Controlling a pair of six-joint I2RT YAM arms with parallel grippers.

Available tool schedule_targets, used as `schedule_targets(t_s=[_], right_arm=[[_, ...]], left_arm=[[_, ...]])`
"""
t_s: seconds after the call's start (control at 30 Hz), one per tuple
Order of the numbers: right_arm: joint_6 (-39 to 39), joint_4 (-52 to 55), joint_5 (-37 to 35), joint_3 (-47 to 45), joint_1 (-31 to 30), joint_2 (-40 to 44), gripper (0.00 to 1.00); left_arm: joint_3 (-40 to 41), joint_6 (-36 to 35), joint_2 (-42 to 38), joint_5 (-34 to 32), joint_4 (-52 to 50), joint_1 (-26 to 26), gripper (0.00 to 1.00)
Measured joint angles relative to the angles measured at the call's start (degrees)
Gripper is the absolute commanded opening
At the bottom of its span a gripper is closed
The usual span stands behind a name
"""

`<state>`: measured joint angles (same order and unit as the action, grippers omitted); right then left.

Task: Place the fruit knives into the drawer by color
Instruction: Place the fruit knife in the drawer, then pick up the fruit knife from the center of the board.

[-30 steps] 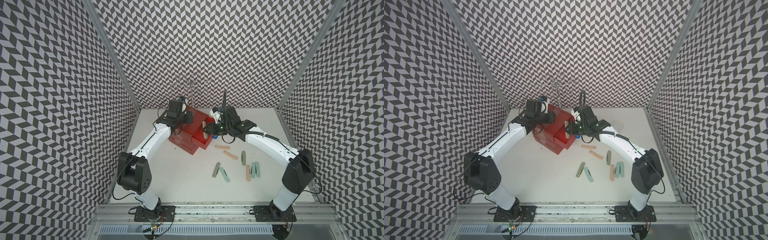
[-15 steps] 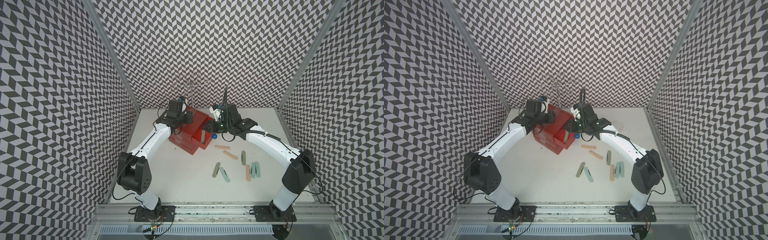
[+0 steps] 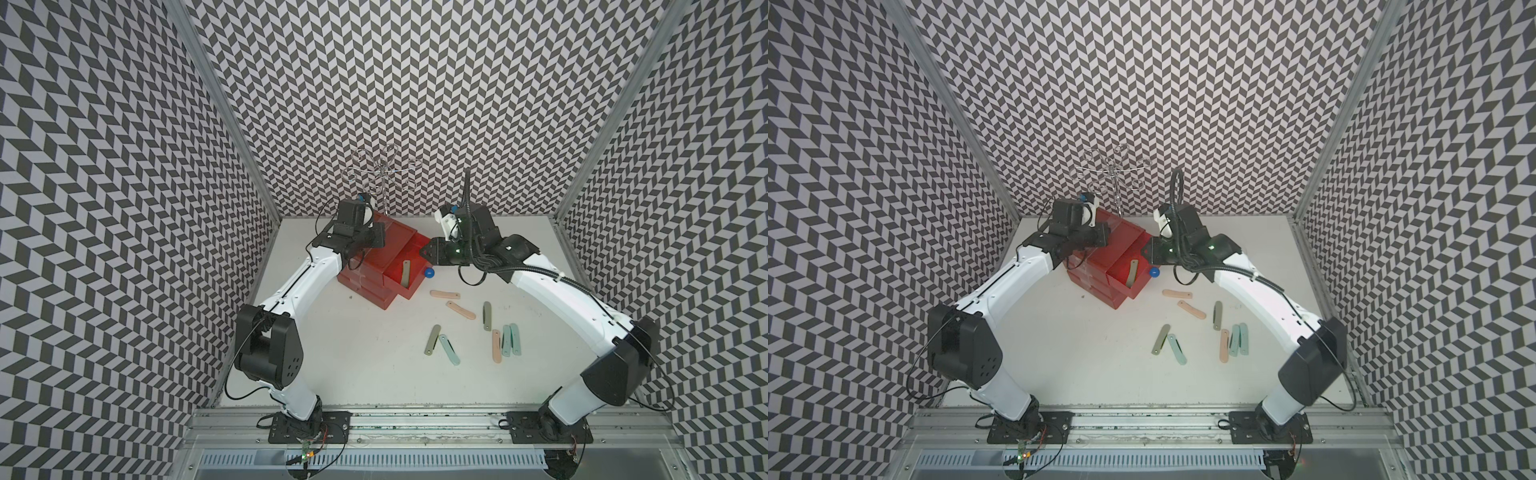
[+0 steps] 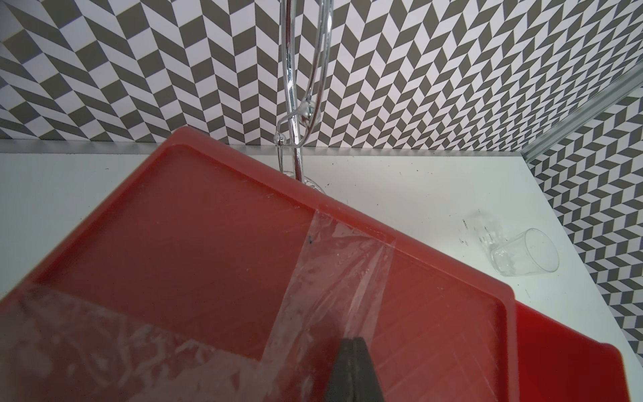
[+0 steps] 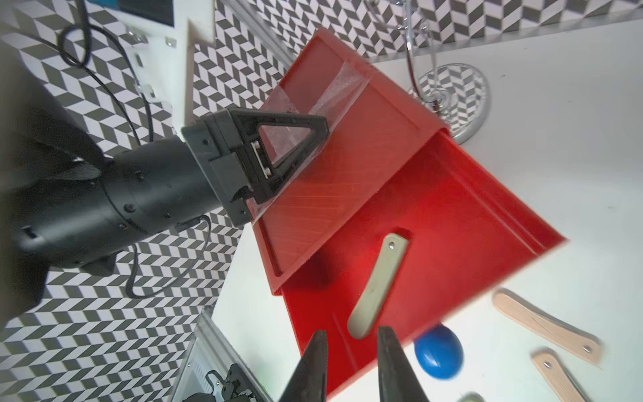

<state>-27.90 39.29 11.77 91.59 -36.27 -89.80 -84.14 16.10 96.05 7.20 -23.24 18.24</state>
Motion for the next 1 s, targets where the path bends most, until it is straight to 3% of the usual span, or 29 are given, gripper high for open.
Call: schedule_targets(t_s=[0.2,0.33,0.6,1.0], right_arm=[[-1.42,4.33,-11.61,-9.79,0.74,8.68,0.29],[-2.01,5.79,-14.67,-16.44,3.98,9.11,0.29],[-0.39,4.96,-14.05,-26.53,13.60,6.23,0.29],[1.92,1.51,-12.11,-33.14,15.98,-1.62,0.36]], left_arm=[[0.00,-0.02,0.00,-0.02,0.00,0.00,0.00],[0.00,0.00,0.00,-0.04,0.00,0.02,0.00],[0.00,0.00,0.00,-0.28,-0.02,0.11,0.00],[-0.11,0.00,0.11,-0.28,-0.04,0.11,0.00]])
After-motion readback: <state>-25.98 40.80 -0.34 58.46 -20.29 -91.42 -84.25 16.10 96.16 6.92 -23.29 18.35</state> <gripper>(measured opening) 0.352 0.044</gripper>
